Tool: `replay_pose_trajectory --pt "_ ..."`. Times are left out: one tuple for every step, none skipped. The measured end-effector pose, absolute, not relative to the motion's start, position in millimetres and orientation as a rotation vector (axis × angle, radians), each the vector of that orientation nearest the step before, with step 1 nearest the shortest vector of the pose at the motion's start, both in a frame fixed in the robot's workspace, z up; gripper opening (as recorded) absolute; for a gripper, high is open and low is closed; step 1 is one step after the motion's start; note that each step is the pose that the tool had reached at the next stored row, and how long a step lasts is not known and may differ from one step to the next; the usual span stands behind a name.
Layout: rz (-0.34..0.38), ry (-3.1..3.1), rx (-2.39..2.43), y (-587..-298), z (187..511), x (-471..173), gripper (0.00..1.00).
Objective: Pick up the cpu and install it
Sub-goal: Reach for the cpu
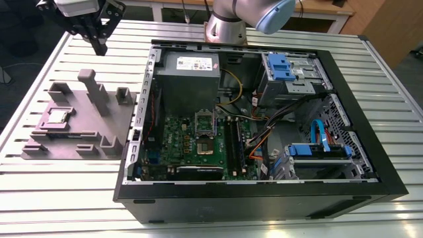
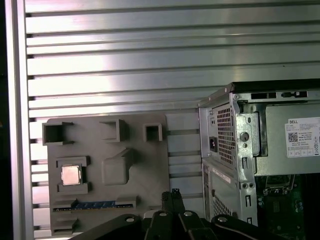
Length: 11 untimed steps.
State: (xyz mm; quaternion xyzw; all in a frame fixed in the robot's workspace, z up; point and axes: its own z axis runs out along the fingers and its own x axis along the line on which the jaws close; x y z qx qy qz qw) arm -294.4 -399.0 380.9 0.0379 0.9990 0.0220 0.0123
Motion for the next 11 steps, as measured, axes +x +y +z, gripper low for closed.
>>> replay_pose_trajectory --pt "0.069 3.114 0.118 -398.9 380.9 -294.6 0.10" --pt "0.069 3.114 0.118 -398.9 380.8 -294.8 0.10" --pt "0.069 3.114 0.118 -398.9 380.8 -295.1 0.10" --pt "0.069 3.114 0.118 -398.9 380.8 -295.3 0.10" --pt "0.069 3.114 0.118 -398.9 380.7 -295.5 0.10" --pt "0.069 3.114 0.118 -399.0 380.7 -295.6 0.10" --pt "0.069 3.114 0.118 -398.9 378.5 -301.2 0.10" --pt "0.069 3.114 0.118 -398.9 374.9 -304.7 0.10" --pt "0.069 3.114 0.118 -398.9 374.9 -304.8 0.10" --pt "0.069 3.114 0.118 -398.9 374.9 -305.0 0.10" --pt "0.069 3.114 0.118 -398.9 374.9 -305.2 0.10"
